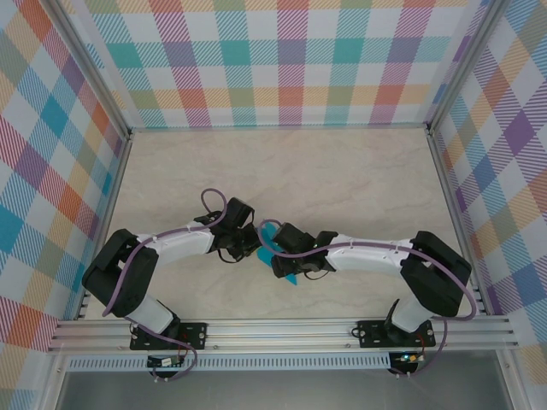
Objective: Fold a paper plane with a square sheet of paper (pick it up from the middle)
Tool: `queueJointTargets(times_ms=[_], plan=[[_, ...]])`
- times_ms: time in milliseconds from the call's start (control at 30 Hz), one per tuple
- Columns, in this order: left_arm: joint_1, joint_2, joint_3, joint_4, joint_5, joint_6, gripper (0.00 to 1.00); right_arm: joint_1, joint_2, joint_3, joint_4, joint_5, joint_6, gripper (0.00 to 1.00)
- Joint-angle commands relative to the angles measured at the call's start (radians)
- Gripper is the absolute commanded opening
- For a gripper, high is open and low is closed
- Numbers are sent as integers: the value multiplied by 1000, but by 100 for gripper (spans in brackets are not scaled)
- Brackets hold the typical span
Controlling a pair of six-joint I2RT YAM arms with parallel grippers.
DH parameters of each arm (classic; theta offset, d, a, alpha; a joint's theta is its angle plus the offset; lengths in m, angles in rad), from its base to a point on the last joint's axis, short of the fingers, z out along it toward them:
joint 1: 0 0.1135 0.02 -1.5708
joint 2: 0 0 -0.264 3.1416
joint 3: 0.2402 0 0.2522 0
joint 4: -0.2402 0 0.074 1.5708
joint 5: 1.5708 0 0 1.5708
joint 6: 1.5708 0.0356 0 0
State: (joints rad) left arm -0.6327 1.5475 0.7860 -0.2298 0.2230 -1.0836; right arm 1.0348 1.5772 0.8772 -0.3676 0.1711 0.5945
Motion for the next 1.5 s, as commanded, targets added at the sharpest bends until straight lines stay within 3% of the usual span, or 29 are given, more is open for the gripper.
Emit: queueJointTargets(times_ms=[0,333,800,933,1100,1233,1467], plan=[[-9,14,34,-35,-8,15,7,8,41,28,-15,10,-10,63],[-9,14,56,-91,-22,22,7,57,148,98,-67,118,-7,58],[-7,-88,51,-183,-137,22,8,70,79,86,-115,228,24,20],[-5,-110,55,-209,-159,25,9,70,54,96,-173,287,14,14],[0,-136,52,-236,-187,16,10,68,99,164,-335,429,52,12],[52,-154,13,-201,-125,-23,12,82,195,240,-456,518,84,12],[173,-231,-90,-170,-72,-116,21,135,280,257,-389,512,21,16]])
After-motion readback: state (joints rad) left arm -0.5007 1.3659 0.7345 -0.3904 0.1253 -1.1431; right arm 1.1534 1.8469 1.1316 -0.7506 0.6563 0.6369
